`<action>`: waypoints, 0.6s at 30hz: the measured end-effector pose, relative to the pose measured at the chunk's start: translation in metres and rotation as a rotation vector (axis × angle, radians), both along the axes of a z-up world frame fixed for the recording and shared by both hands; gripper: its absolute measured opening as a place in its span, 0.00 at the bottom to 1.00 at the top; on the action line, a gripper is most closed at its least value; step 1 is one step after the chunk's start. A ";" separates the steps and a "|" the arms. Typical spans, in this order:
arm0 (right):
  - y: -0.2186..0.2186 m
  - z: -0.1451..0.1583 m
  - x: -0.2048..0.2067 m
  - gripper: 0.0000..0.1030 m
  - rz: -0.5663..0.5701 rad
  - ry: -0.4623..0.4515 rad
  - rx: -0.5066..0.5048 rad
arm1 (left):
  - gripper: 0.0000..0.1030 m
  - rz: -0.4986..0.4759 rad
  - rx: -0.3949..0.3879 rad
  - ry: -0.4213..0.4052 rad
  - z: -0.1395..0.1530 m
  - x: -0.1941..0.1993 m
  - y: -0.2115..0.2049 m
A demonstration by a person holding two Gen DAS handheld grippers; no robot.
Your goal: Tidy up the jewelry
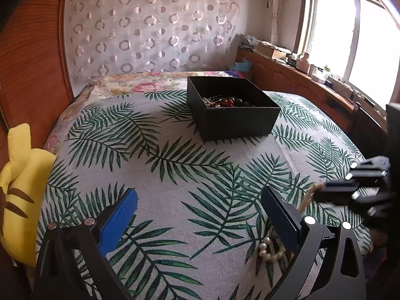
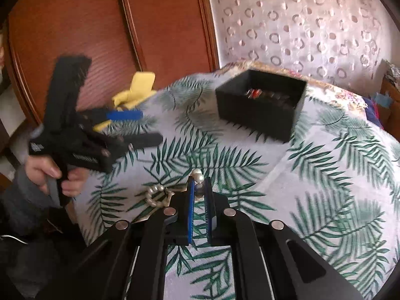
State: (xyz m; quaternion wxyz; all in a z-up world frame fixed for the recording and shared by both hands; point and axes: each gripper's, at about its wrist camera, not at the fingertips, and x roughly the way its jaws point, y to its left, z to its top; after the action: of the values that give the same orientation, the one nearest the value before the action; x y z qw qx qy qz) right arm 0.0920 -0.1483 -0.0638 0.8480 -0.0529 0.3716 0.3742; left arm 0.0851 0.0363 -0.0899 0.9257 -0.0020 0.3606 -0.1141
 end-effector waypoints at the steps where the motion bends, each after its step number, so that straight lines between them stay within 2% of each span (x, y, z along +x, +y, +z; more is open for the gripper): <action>1: -0.003 0.003 -0.001 0.08 -0.004 -0.007 0.006 | 0.93 -0.003 -0.001 0.004 -0.001 0.000 -0.002; 7: -0.029 0.022 -0.009 0.08 -0.042 -0.047 0.013 | 0.93 -0.036 0.004 0.014 -0.003 0.000 -0.015; 15: -0.074 0.022 -0.005 0.08 -0.159 -0.056 0.010 | 0.92 -0.104 0.019 0.026 -0.007 -0.002 -0.038; 18: -0.085 0.019 -0.002 0.08 -0.194 -0.055 0.000 | 0.82 -0.131 0.017 0.043 -0.009 0.002 -0.048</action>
State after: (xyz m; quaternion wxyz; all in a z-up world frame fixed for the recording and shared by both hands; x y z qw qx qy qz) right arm 0.0902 -0.2335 -0.0446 0.8902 -0.0267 0.3514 0.2886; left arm 0.0869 -0.0114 -0.0987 0.9083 0.0272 0.3807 -0.1714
